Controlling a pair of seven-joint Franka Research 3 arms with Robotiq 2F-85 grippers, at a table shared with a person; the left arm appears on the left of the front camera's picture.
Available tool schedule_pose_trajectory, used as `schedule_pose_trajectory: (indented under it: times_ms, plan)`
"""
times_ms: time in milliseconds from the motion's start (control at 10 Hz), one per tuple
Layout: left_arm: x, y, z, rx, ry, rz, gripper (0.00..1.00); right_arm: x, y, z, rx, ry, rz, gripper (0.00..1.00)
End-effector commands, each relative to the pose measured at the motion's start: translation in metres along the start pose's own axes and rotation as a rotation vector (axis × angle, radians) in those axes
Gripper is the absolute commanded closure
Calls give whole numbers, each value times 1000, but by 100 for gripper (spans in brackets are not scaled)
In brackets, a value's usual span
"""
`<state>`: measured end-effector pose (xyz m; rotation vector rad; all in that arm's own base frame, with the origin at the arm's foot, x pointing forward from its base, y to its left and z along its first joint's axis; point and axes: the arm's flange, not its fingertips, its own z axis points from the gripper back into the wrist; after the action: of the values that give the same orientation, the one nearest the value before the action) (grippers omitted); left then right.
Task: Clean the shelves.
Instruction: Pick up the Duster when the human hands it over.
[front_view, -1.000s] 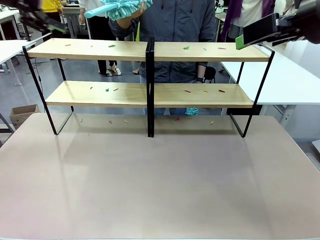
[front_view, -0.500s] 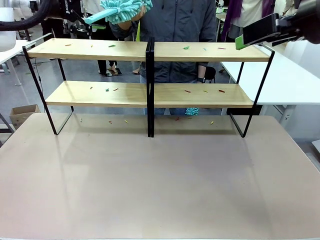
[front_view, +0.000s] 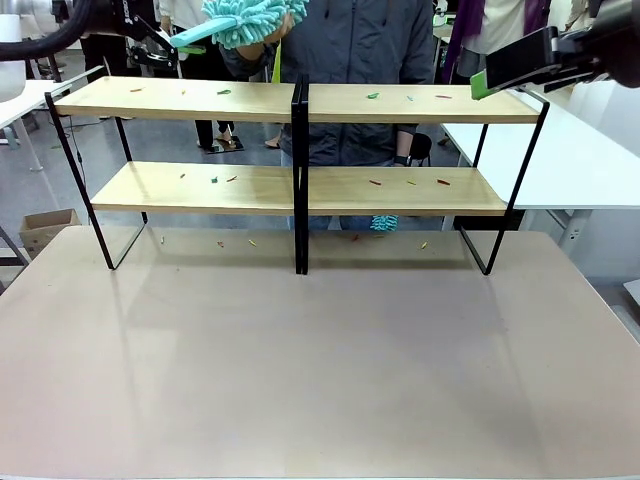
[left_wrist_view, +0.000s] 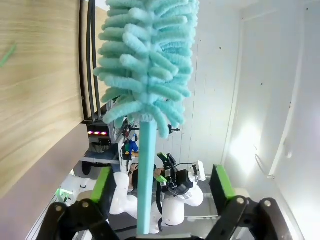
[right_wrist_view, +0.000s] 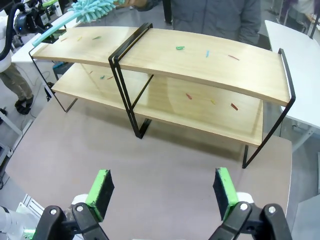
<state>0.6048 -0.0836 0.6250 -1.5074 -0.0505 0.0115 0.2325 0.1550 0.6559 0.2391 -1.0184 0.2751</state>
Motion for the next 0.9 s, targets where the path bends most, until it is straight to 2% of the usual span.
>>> schedule_pose_trajectory:
  times_ms: [0, 100, 200, 300, 800]
  plan:
    - [-7, 0, -1, 15, 32, -37, 58, 1, -1, 1, -8, -4, -2, 0]
    - [-7, 1, -1, 23, 36, -39, 95, 1, -1, 1, -8, -4, -2, 0]
    - [-8, 3, -1, 24, 38, -37, 63, 1, -1, 1, -8, -4, -2, 0]
    - [-9, 3, -3, 24, 40, -37, 100, 1, -1, 1, -8, -4, -2, 0]
    - [-8, 8, -2, 46, 45, -33, 100, 1, -1, 1, -8, -4, -2, 0]
